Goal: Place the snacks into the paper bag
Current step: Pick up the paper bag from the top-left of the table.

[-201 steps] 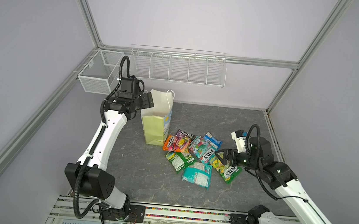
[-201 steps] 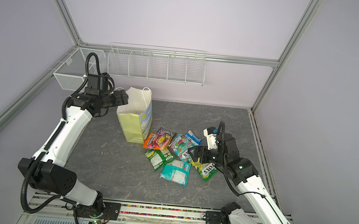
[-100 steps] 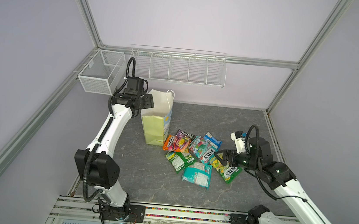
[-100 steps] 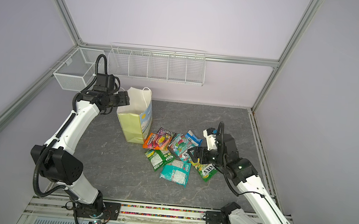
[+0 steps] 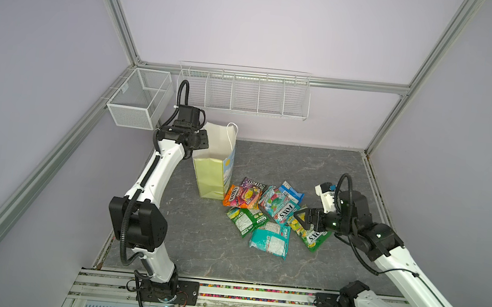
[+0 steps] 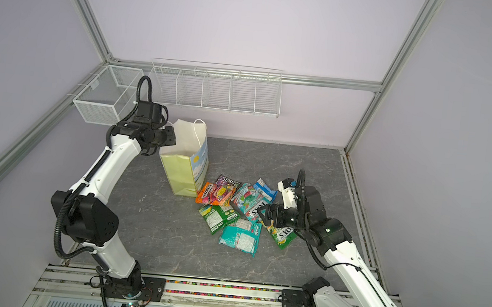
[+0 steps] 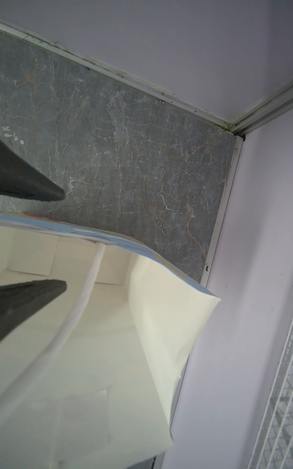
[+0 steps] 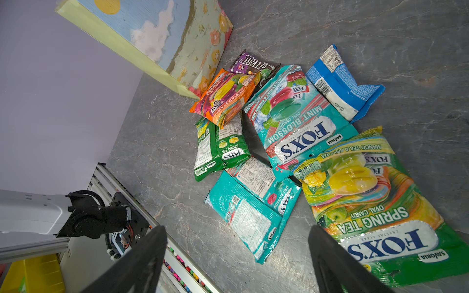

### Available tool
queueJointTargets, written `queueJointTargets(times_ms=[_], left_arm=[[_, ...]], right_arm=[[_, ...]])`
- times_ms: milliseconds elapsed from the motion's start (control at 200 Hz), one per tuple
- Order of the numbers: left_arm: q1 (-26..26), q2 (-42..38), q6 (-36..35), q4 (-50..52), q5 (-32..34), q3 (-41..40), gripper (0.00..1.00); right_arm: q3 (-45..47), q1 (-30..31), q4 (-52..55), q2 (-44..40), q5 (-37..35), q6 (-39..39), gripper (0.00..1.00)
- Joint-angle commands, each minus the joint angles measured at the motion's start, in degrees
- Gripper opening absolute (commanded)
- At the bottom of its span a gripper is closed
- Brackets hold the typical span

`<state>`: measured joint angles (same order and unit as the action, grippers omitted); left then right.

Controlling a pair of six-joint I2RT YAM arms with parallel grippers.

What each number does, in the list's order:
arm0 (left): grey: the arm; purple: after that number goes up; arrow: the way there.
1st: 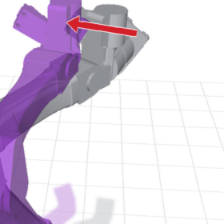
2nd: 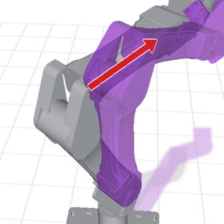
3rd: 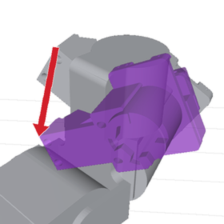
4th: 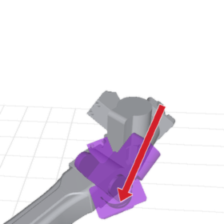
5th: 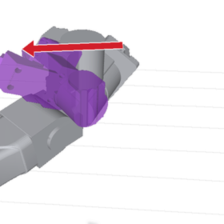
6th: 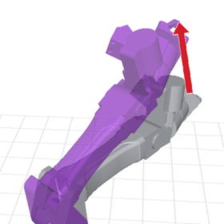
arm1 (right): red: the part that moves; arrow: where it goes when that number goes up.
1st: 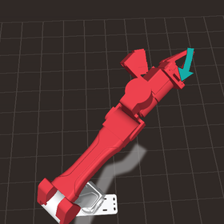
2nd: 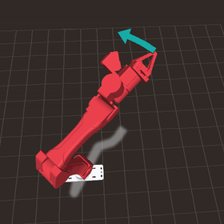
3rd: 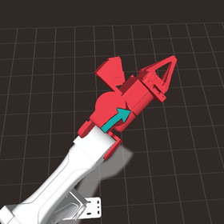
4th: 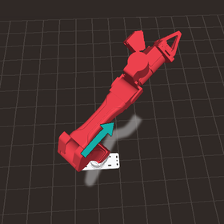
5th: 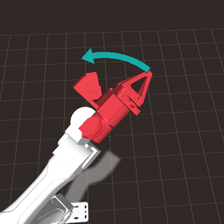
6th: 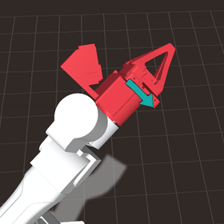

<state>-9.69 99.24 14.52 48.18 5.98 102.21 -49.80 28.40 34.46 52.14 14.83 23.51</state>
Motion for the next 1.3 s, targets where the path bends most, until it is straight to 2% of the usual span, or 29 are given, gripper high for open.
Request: queueJointTargets(times_ms=[0,175,250,395,780,1295], left_arm=[[0.3,0.9,0.3,1.6,0.3,2.0,0.46],[0.3,2.1,-0.9,3.4,0.2,3.7,0.23],[0.3,2.8,-1.3,4.7,0.7,4.7,0.19],[0.3,2.6,-2.1,5.9,1.0,5.3,0.00],[0.3,-1.9,-2.7,7.5,0.8,5.6,0.00],[0.3,-13.8,-5.1,9.8,3.1,0.8,0.00]], right_arm=[[0.0,0.4,0.6,-0.5,-0.2,-1.2,0.90],[-0.1,0.4,1.1,-0.4,-0.2,-1.4,0.90],[-0.2,0.4,1.4,-0.5,-0.4,-1.6,0.90],[-0.2,0.4,1.9,-1.0,-0.5,-1.6,0.90],[0.0,0.4,1.9,-0.8,-0.5,-1.5,0.90],[0.7,0.4,1.3,0.0,-1.1,-0.6,0.92]])
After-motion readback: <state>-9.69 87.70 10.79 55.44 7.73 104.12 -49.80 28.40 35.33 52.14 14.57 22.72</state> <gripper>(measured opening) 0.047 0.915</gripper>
